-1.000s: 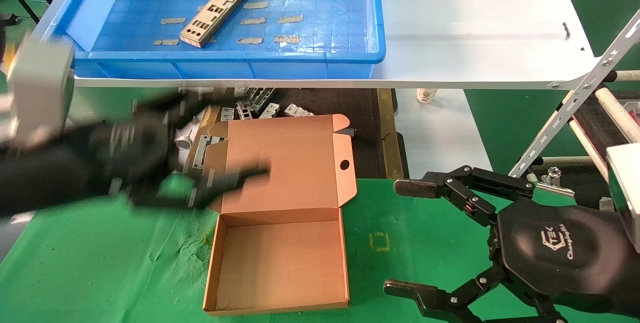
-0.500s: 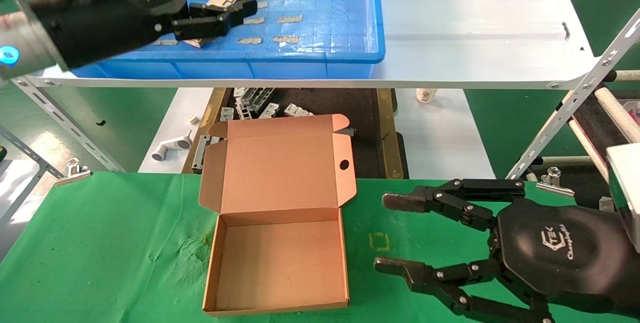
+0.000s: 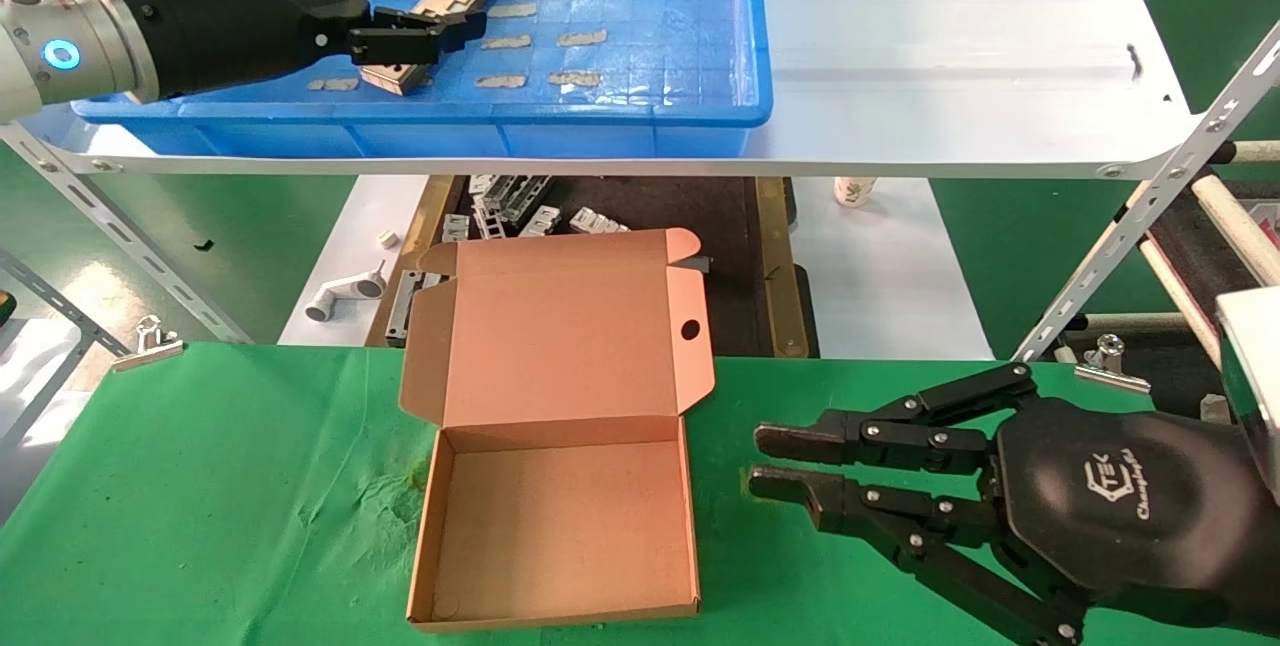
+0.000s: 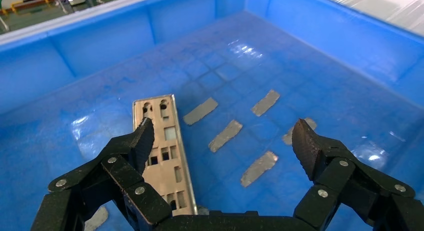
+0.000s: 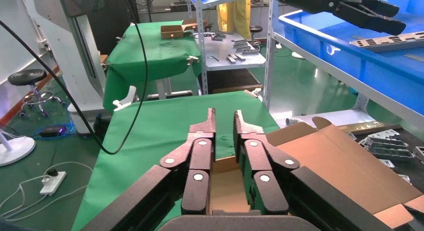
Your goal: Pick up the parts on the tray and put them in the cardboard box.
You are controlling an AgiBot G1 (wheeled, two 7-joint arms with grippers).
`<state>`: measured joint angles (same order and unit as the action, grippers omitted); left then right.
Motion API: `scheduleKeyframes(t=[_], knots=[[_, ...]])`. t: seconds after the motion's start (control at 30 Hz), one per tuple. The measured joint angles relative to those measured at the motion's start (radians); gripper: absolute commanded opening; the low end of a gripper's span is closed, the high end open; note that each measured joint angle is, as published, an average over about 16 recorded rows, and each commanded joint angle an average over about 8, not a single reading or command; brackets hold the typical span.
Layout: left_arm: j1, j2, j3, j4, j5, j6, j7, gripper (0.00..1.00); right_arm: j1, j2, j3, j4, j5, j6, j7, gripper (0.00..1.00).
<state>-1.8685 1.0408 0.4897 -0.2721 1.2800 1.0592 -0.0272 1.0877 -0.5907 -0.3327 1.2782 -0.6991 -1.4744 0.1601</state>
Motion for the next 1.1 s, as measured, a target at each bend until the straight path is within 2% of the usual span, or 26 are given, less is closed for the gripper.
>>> scheduleKeyframes(t=[0.2,0.27,0.33,0.53,0.73,0.93,1.1], knots=[[-0.044,0.032,0.011,0.104,0.020,-0.020,0.034,1.00,0.000,0.000,0.000,0.000,0.000,0.000,0.000,0.00],[-0.054,0.041,0.013,0.130,0.023,-0.030,0.045,0.93,0.000,0.000,0.000,0.000,0.000,0.000,0.000,0.00],[-0.061,0.050,0.013,0.153,0.025,-0.042,0.054,0.82,0.000,0.000,0.000,0.000,0.000,0.000,0.000,0.00],[-0.071,0.071,0.012,0.206,0.025,-0.077,0.070,0.39,0.000,0.000,0.000,0.000,0.000,0.000,0.000,0.00],[-0.071,0.084,0.008,0.237,0.019,-0.103,0.080,0.12,0.000,0.000,-0.001,0.000,0.000,0.000,0.000,0.00],[-0.068,0.090,0.003,0.253,0.013,-0.116,0.088,0.00,0.000,0.000,-0.001,0.000,0.000,0.000,0.000,0.00],[-0.066,0.093,0.001,0.262,0.010,-0.125,0.091,0.00,0.000,0.000,-0.001,0.000,0.001,0.000,0.000,0.00]])
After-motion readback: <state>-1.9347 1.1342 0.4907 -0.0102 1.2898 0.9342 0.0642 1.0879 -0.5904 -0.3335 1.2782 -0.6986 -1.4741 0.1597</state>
